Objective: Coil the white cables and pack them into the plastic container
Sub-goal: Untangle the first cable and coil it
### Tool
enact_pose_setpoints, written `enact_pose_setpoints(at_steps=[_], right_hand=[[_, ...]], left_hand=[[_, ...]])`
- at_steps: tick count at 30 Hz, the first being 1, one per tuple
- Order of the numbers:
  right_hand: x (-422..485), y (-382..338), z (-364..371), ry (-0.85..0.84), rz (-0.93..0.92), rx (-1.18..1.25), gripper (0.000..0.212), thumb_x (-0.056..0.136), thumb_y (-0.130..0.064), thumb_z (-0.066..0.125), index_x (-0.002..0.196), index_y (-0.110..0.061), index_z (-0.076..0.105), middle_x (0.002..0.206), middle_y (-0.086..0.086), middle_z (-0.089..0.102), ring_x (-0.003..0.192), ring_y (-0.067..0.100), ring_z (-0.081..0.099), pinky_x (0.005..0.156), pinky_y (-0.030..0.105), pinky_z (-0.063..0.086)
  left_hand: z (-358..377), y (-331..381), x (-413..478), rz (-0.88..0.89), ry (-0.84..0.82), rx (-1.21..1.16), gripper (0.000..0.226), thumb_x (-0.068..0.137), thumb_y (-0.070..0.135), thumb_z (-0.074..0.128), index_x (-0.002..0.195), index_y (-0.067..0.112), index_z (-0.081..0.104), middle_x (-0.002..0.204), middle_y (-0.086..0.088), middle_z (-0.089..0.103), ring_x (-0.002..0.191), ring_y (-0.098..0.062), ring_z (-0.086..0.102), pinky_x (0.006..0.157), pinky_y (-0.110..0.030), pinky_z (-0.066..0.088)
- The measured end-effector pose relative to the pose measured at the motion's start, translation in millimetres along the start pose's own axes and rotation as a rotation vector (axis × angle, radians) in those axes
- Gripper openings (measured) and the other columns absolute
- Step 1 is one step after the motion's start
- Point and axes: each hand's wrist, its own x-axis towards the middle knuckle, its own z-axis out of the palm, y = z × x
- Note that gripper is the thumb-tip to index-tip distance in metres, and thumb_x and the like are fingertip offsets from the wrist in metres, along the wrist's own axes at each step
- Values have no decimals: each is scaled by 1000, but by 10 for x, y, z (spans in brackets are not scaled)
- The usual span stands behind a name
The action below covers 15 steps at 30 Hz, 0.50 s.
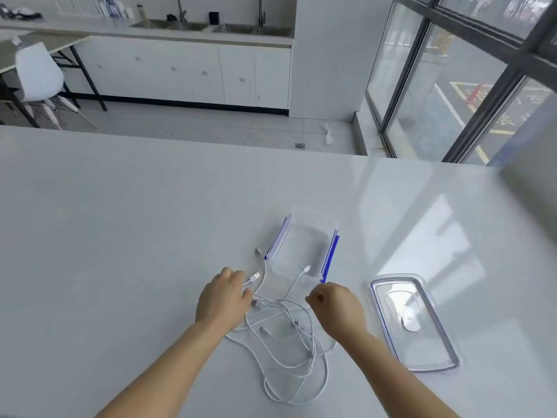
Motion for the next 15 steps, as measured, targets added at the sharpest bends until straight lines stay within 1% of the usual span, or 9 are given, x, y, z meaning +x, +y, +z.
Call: enact_pose_setpoints(at_steps=[2,3,6,8,10,12,13,15], right_hand=[[-6,30,51,-45,46,-17,24,95,-41,61,106,-25,75,107,-3,71,99,23,66,75,27,49],[-4,51,107,-62,38,-26,26,95,-42,61,111,-27,74,111,-5,70,102,22,66,76,27,49],[-8,-19,206,-63,14,-13,28,96,-44,59,116,-28,72,113,-7,68,102,20,66,76,27,49],[13,-76,270,-53,-6,-23,29,96,-44,59,118,-28,71,115,-6,66,102,21,67,75,27,48],[32,-116,327,-63,-16,-64,27,97,-41,58,113,-24,72,113,-3,66,100,25,67,75,29,50],[19,-143,371,-66,-37,-74,25,98,-37,56,101,-19,74,106,0,68,94,28,66,73,31,52],[-1,-149,377,-59,-42,-45,25,98,-35,56,95,-17,73,101,1,70,91,29,65,72,32,51],[-67,-160,327,-22,-55,89,23,96,-32,61,85,-15,72,87,3,74,83,29,65,69,33,50]], left_hand=[[53,-42,-27,-42,-29,-20,37,99,35,46,130,19,58,122,-4,58,108,-25,62,83,-36,51],[116,-73,-49,-52,-38,-23,37,98,35,46,130,19,58,121,-4,59,108,-24,62,83,-36,52],[243,-125,-93,-89,-76,-44,36,98,36,47,126,19,61,120,-4,60,108,-24,62,82,-36,52],[314,-151,-89,-95,-71,-42,34,98,37,48,122,18,64,119,-4,61,109,-24,62,83,-37,53],[378,-156,-71,-99,-80,-33,33,98,39,50,117,18,66,117,-5,62,109,-25,61,83,-37,53],[431,-150,-55,-119,-96,-49,31,97,40,54,113,17,67,115,-6,62,107,-26,62,83,-38,54],[455,-153,-48,-133,-99,-59,29,96,39,56,111,17,68,114,-6,63,106,-27,63,82,-38,54],[498,-159,-43,-167,-86,-91,25,95,33,59,110,16,69,112,-7,65,104,-29,65,80,-37,54]])
